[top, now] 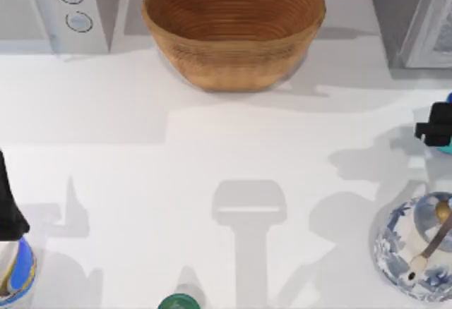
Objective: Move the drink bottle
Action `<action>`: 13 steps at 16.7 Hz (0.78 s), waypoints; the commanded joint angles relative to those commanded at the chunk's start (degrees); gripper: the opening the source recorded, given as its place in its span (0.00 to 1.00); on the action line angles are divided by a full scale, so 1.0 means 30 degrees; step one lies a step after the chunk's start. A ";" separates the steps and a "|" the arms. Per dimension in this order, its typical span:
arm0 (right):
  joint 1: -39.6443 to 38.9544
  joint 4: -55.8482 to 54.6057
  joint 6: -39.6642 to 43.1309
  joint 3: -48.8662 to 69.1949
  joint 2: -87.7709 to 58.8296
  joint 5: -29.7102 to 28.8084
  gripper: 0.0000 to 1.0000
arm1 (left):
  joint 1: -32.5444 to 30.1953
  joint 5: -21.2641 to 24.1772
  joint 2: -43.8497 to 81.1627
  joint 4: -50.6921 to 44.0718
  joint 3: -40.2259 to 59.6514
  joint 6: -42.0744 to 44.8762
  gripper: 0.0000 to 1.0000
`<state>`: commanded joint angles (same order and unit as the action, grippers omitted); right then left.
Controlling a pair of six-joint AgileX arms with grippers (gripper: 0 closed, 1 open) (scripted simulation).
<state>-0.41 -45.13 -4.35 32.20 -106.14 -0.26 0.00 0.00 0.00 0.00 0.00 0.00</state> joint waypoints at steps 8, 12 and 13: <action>0.0000 0.0000 0.0000 0.0000 0.0000 0.0000 0.98 | 0.0000 0.0000 0.0000 0.0000 0.0000 0.0000 1.00; 0.0000 0.0000 0.0000 0.0000 0.0000 0.0000 1.00 | 0.0000 0.0000 0.0000 0.0000 0.0000 0.0000 1.00; 0.0000 0.0000 0.0000 0.0000 0.0000 0.0000 1.00 | 0.0000 0.0000 0.0000 0.0000 0.0000 0.0000 1.00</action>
<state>-0.41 -45.13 -4.35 32.20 -106.14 -0.26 0.00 0.00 0.00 0.00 0.00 0.00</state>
